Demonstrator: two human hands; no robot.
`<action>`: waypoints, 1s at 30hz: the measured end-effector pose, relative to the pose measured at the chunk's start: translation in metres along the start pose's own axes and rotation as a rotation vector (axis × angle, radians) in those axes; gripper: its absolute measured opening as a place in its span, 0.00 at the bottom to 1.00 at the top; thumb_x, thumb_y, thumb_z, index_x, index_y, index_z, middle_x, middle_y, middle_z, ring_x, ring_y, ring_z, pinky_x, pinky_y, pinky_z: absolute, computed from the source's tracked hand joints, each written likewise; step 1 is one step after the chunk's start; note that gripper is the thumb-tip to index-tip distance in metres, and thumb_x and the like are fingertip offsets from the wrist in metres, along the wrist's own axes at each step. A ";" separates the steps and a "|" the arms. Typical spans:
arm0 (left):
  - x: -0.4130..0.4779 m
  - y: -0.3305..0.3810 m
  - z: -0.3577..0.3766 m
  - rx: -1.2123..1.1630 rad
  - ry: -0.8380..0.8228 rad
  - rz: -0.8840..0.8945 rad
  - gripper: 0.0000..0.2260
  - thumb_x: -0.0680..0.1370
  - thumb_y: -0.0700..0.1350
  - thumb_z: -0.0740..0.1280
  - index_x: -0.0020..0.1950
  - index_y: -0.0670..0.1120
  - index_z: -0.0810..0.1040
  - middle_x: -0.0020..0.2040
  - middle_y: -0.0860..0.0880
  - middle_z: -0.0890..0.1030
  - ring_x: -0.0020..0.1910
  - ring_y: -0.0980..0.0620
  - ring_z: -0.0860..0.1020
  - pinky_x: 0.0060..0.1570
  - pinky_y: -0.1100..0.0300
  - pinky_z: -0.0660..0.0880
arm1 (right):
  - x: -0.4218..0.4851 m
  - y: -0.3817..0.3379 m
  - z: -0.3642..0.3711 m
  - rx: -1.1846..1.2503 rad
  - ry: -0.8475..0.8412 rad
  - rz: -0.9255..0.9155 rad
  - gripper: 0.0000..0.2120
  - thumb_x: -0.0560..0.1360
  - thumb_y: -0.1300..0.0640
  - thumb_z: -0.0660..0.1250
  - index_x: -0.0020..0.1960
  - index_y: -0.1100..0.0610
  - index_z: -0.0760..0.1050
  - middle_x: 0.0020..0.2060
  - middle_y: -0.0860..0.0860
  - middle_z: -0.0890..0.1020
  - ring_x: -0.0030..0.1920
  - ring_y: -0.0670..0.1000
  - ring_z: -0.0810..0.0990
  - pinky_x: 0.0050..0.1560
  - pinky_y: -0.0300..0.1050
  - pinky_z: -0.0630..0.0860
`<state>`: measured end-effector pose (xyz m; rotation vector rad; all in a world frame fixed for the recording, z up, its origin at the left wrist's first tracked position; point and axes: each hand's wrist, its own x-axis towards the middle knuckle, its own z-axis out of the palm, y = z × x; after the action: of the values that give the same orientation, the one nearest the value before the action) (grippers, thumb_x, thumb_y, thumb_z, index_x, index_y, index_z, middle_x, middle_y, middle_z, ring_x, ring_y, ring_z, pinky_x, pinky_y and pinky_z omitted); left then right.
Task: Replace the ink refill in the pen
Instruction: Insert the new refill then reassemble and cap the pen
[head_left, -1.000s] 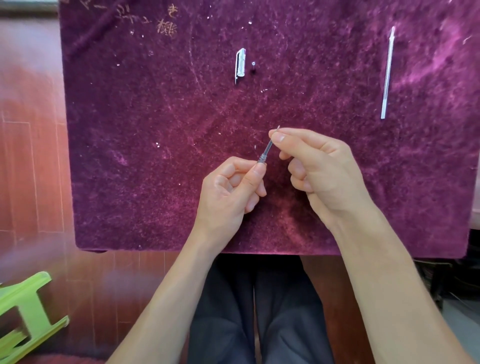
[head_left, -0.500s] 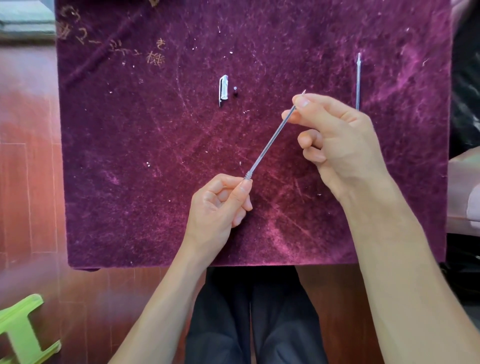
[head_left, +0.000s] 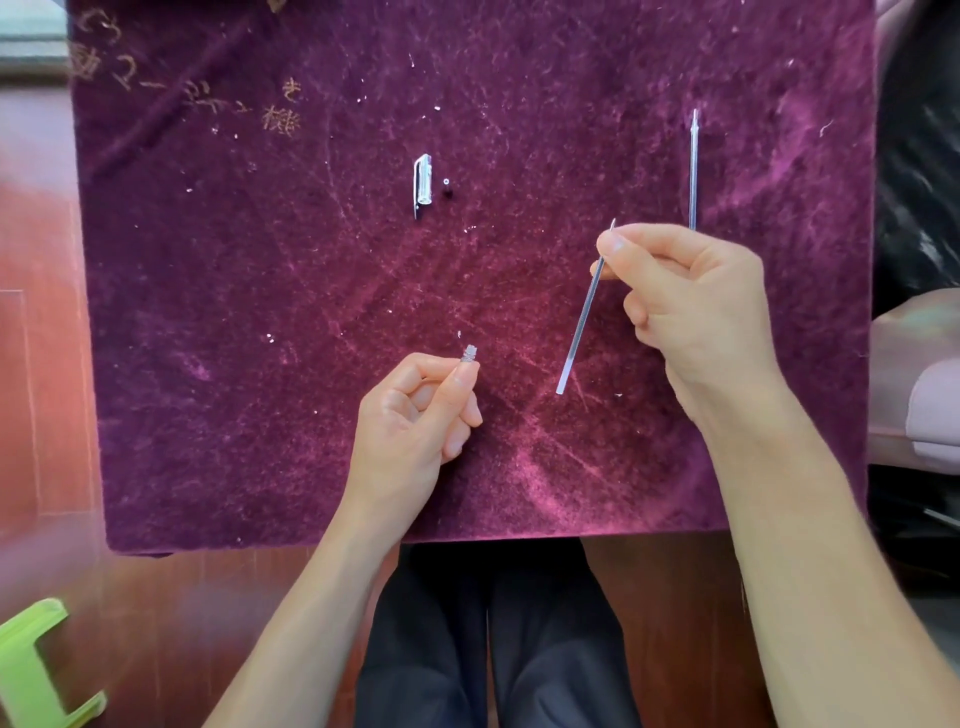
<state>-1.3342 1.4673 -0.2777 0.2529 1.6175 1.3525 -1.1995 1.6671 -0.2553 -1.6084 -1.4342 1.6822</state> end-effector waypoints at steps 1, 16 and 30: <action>0.000 0.000 0.000 0.006 0.005 -0.006 0.09 0.83 0.45 0.69 0.51 0.39 0.81 0.35 0.46 0.80 0.25 0.57 0.70 0.26 0.68 0.68 | 0.004 -0.002 -0.001 -0.045 0.016 -0.034 0.04 0.77 0.52 0.78 0.46 0.51 0.89 0.34 0.45 0.88 0.25 0.40 0.72 0.26 0.31 0.68; 0.006 0.010 0.008 -0.013 0.039 -0.093 0.11 0.82 0.49 0.69 0.51 0.42 0.81 0.36 0.45 0.80 0.26 0.56 0.69 0.24 0.65 0.67 | 0.085 -0.046 -0.030 -0.426 0.202 -0.229 0.06 0.74 0.49 0.76 0.49 0.49 0.89 0.38 0.41 0.88 0.37 0.36 0.86 0.49 0.38 0.84; 0.023 0.015 0.037 -0.033 0.016 -0.076 0.09 0.82 0.49 0.68 0.50 0.44 0.81 0.35 0.47 0.80 0.26 0.56 0.70 0.25 0.64 0.67 | 0.104 -0.041 -0.054 -0.628 0.270 -0.237 0.08 0.76 0.49 0.75 0.51 0.50 0.89 0.36 0.36 0.83 0.35 0.26 0.80 0.43 0.21 0.75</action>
<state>-1.3235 1.5124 -0.2738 0.1600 1.6012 1.3253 -1.1916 1.7907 -0.2610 -1.7841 -2.0271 0.8800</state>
